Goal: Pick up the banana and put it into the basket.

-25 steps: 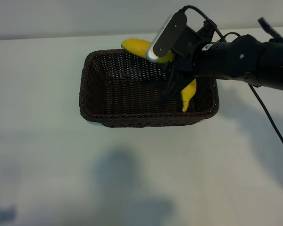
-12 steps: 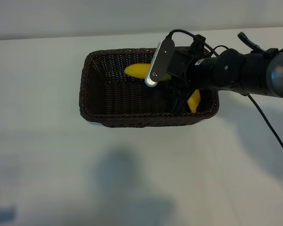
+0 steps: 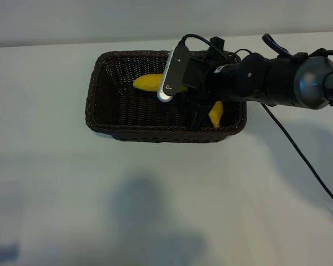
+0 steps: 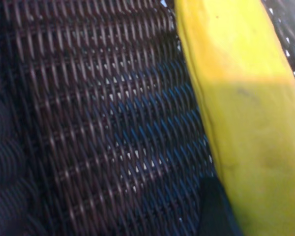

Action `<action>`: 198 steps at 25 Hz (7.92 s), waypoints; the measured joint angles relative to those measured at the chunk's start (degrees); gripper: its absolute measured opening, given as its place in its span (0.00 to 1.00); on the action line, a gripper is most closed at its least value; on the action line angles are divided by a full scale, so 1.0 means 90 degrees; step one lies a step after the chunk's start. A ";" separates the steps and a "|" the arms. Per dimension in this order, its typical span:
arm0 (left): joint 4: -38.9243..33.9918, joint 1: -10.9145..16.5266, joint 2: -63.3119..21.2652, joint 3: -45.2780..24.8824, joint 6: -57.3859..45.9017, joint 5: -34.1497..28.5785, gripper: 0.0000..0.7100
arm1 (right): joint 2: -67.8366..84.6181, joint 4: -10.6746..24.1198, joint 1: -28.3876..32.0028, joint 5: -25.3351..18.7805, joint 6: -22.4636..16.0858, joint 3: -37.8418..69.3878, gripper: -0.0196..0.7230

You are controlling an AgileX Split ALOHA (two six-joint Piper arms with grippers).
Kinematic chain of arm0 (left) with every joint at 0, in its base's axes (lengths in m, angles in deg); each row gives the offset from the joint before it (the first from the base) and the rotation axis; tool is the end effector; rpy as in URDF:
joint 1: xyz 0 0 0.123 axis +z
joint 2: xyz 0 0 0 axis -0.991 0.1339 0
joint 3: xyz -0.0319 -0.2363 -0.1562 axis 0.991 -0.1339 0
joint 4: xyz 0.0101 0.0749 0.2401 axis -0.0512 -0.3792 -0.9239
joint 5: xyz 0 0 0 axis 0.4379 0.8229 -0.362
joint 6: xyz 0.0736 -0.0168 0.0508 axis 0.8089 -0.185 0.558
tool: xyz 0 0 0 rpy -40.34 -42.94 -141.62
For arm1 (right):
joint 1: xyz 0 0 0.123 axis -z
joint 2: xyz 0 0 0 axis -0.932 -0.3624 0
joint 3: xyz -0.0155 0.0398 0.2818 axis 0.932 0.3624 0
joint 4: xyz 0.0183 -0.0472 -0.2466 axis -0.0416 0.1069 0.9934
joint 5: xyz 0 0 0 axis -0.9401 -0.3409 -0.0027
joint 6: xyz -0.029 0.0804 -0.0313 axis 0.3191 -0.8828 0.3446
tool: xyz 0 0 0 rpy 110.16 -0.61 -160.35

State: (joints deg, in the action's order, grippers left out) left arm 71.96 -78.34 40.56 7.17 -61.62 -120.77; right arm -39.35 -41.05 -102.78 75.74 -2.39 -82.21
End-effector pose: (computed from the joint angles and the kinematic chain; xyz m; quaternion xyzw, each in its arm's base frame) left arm -0.0055 -0.0016 0.2786 -0.0360 0.8463 0.0067 0.5315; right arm 0.3469 0.2352 0.1619 -0.5769 0.7040 -0.0338 0.4129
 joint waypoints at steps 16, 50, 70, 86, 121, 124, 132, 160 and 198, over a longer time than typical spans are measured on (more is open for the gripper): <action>0.0000 0.0000 0.0000 0.0000 -0.0014 0.0000 0.63 | 0.0145 -0.0004 -0.0014 -0.0034 0.0150 -0.0014 0.61; 0.0000 0.0000 0.0000 0.0000 -0.0008 0.0000 0.63 | -0.0008 0.0388 -0.0125 -0.0051 0.0452 -0.0068 0.61; 0.0000 0.0000 0.0000 0.0000 0.0004 0.0000 0.63 | 0.0004 0.0311 -0.0131 0.0222 0.0430 -0.0068 0.63; 0.0000 0.0000 0.0000 0.0000 0.0004 0.0000 0.63 | 0.0146 -0.0064 -0.0131 0.0282 0.0440 -0.0068 0.76; 0.0000 0.0000 0.0000 0.0000 -0.0010 0.0000 0.63 | 0.0823 -0.1749 0.1554 0.0468 0.0214 0.0076 0.74; -0.0006 0.0000 0.0000 0.0000 -0.0010 0.0000 0.63 | 0.0829 -0.1929 0.1862 0.0468 0.0209 0.0169 0.73; -0.0002 0.0000 0.0000 0.0000 0.0008 0.0000 0.63 | 0.0859 -0.2684 0.2611 0.0410 0.0167 0.0241 0.73; -0.0002 0.0000 0.0000 0.0000 0.0008 0.0000 0.63 | 0.1612 0.1121 0.4400 -0.3051 -0.5078 0.0250 0.73; -0.0002 0.0000 0.0000 0.0000 -0.0006 0.0000 0.63 | 0.5567 0.4382 0.4455 -0.5760 -0.9151 0.1792 0.73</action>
State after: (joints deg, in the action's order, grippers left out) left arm 71.94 -78.34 40.56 7.17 -61.68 -120.77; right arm 10.75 -1.61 -62.69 23.90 -84.75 -66.09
